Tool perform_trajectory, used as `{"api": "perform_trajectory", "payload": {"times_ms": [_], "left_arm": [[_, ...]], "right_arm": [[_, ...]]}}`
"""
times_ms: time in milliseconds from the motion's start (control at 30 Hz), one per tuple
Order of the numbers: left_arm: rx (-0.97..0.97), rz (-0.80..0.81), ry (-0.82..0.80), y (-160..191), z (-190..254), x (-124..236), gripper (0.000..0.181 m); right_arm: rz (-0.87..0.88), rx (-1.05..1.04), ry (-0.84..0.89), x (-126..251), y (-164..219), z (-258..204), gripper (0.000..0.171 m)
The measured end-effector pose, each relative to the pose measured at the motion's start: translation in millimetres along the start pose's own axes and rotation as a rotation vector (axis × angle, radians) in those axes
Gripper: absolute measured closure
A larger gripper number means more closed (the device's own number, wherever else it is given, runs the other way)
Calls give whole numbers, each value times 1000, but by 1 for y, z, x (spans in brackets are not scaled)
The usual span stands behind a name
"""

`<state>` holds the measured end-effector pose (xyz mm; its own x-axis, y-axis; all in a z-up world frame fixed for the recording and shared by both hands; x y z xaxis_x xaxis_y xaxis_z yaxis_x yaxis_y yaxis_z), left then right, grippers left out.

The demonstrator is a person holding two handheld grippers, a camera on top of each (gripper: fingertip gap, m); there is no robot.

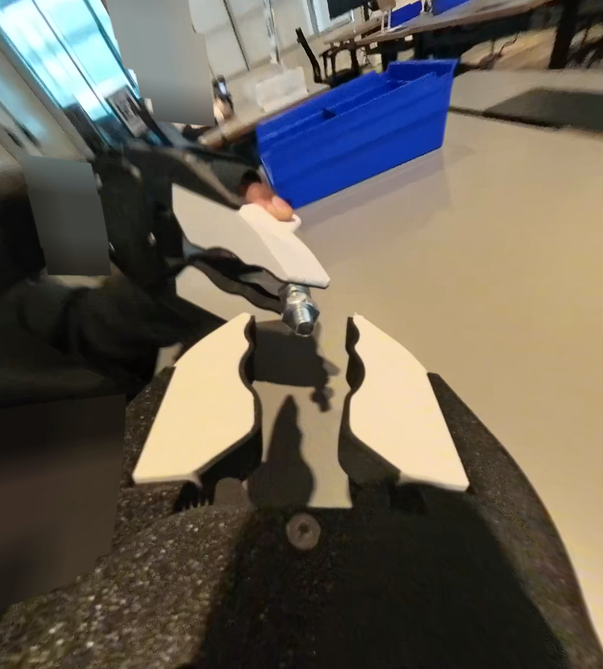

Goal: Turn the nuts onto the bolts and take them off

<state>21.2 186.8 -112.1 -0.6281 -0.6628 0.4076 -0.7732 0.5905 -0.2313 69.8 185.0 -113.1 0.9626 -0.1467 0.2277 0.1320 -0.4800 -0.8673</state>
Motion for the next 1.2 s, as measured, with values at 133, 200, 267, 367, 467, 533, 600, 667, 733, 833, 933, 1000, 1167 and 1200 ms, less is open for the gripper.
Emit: {"api": "perform_trajectory", "payload": {"times_ms": [133, 200, 267, 367, 467, 533, 600, 667, 733, 833, 933, 1000, 1167, 1200], "left_arm": [[65, 64, 29, -3, -1, 3, 163], [78, 79, 48, -4, 1, 3, 163], [90, 104, 72, -7, 4, 3, 163], [83, 111, 70, -9, 4, 3, 163], [23, 60, 31, -6, 4, 1, 163], [-51, -1, -9, -5, 3, 0, 163], [-101, -46, -33, -5, 3, -1, 163], [-83, -40, -26, -5, 3, -2, 163], [-40, -10, -17, -5, 2, -1, 163], [30, 38, -14, -4, -2, 2, 163], [59, 59, -7, -4, -3, 4, 163], [63, 71, 9, -5, -1, 4, 163], [39, 76, 28, -8, 3, 3, 163], [26, 65, 22, -8, 3, 2, 163]], "right_arm": [[-44, 359, 179, 4, -1, 2, 120], [-51, 471, 187, 4, 0, -4, 124], [-41, 544, 196, 3, -1, -9, 133], [-32, 568, 200, 1, 0, -13, 152], [-43, 412, 182, -1, 0, -10, 153], [-25, 196, 122, -1, 0, -6, 153], [9, -32, 26, -1, 0, -2, 153], [43, -160, -83, 0, 0, -1, 152], [43, -180, -121, 1, -2, -1, 131], [22, 27, -27, 4, -5, -2, 121], [12, 293, 96, 7, -7, -5, 123], [3, 423, 132, 6, -6, -10, 130], [-24, 582, 210, 2, -2, -12, 152], [-30, 578, 220, 2, -2, -12, 152]]}}
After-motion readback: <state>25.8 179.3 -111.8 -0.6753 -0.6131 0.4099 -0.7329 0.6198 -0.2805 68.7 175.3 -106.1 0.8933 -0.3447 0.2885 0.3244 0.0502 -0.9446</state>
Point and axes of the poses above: each gripper's, where its closed fingertips meet, x back along the fingers, y out of its underside, z = x × y across the jaws, the point moved 3 cm from there along x, back along the fingers, and after that the axes turned 8 degrees about -x, right-handed, at the moved point
